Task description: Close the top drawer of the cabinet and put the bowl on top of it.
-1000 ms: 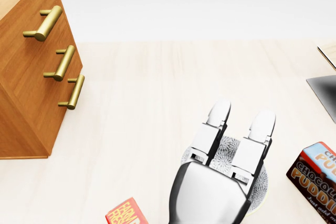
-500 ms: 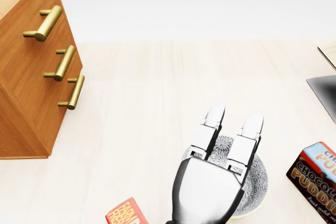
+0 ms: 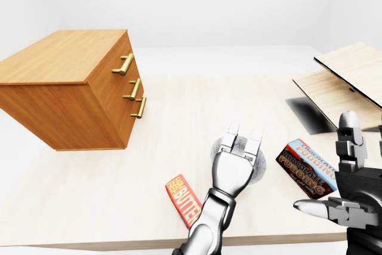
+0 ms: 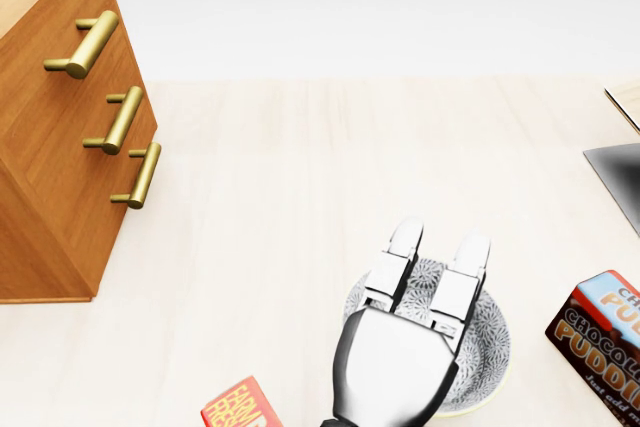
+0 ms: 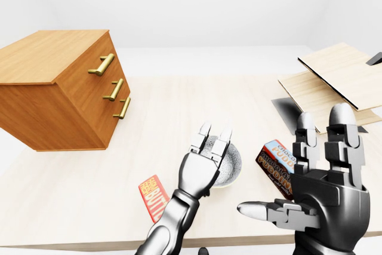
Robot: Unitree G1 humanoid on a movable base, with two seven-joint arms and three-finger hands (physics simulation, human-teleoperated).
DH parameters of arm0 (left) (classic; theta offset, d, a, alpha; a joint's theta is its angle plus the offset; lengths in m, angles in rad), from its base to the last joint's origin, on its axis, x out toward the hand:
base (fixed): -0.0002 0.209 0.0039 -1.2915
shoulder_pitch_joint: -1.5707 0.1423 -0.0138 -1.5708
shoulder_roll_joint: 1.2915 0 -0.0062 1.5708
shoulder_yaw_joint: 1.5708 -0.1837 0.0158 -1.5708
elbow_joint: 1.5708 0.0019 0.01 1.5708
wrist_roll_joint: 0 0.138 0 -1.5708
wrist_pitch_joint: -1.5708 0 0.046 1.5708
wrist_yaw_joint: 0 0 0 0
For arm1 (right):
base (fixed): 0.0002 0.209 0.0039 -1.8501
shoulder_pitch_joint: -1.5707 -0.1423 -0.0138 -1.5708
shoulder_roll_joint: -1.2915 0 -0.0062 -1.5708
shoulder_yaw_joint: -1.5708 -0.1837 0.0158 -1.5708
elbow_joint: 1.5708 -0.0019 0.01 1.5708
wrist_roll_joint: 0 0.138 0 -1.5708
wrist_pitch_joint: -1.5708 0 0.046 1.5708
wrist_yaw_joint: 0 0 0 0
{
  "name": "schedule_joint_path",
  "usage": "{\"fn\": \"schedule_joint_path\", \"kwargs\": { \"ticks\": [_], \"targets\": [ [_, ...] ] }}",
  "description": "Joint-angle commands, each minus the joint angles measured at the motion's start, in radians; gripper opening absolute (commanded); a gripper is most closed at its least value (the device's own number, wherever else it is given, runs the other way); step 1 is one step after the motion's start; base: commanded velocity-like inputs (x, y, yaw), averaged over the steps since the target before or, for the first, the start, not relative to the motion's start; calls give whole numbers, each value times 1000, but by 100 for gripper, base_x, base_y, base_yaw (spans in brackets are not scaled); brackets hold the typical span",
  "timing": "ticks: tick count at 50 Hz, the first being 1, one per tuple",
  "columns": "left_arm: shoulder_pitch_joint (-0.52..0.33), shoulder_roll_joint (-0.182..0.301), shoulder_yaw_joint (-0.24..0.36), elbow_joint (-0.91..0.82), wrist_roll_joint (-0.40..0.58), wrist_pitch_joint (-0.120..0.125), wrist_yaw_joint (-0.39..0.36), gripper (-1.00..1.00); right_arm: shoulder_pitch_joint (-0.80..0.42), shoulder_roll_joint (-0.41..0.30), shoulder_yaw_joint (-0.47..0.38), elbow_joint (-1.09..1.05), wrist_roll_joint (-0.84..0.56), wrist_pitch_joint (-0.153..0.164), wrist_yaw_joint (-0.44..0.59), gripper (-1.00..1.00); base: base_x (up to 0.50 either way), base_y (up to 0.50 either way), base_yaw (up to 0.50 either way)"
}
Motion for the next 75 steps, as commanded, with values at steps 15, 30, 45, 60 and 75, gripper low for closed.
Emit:
{"fn": "schedule_joint_path", "kwargs": {
  "ticks": [15, 30, 45, 60, 75],
  "targets": [
    [-22, -15, 34, 89, 16, 0, 28, 100, -4, -7, -5, -2, 8, 0, -7, 100, 0, 0, 0],
    [-30, -22, 44, 147, 29, 0, 41, -26, -10, -7, -10, -1, 9, 0, -7, 100, 0, 0, 0],
    [-25, -18, 42, 133, 56, 0, 32, -100, -9, -7, -9, -8, 9, 0, -8, 100, 0, 0, 0],
    [-22, -7, 48, 85, 63, 0, 0, -100, -5, -3, -12, -8, 13, 0, -4, 100, 0, 0, 0],
    [-13, 8, 36, -88, 92, 0, -95, -100, -2, -1, -5, -4, 6, 0, 0, 100, 0, 0, 0]
  ]
}}
